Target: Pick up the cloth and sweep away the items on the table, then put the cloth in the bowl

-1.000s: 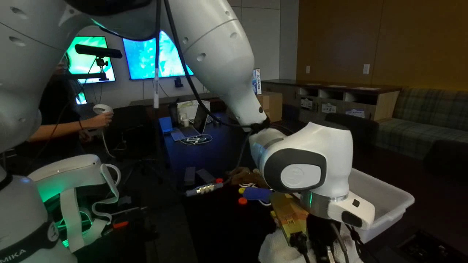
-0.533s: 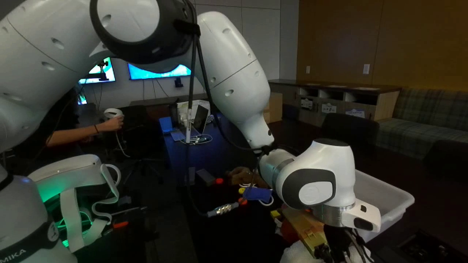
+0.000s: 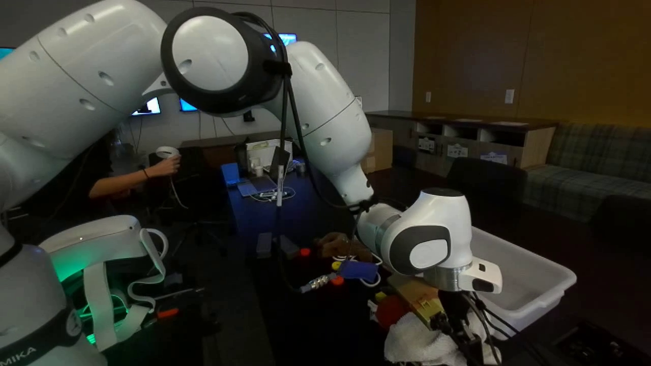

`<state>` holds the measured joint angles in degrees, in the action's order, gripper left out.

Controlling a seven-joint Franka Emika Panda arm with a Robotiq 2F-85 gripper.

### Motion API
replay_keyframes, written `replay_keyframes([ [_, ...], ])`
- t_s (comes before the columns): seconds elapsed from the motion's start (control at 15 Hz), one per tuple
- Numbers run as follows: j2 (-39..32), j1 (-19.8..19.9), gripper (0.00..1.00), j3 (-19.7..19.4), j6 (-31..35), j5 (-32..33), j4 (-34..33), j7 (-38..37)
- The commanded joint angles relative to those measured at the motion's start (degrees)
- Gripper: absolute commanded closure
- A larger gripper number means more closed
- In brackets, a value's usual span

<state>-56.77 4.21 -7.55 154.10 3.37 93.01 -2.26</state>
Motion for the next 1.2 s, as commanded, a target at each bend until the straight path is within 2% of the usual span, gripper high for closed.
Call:
replay_keyframes([
  [0.0, -1.5, -3.6, 0.94, -0.2, 1.3, -0.1, -0.5, -3.5],
  [0.13, -1.2, -6.9, 0.94, -1.9, 2.6, -0.1, 0.7, -7.9],
  [0.33, -1.2, -14.2, 0.94, -6.6, 4.3, -0.3, 1.6, -18.8],
  [0.6, 0.0, -23.7, 0.94, -11.6, 2.7, -0.3, 4.4, -31.5],
  [0.87, 0.6, -31.0, 0.94, -12.7, 1.4, 0.2, 6.2, -40.2],
  [1.13, 0.6, -36.4, 0.94, -11.9, 0.2, 1.0, 5.8, -47.0],
])
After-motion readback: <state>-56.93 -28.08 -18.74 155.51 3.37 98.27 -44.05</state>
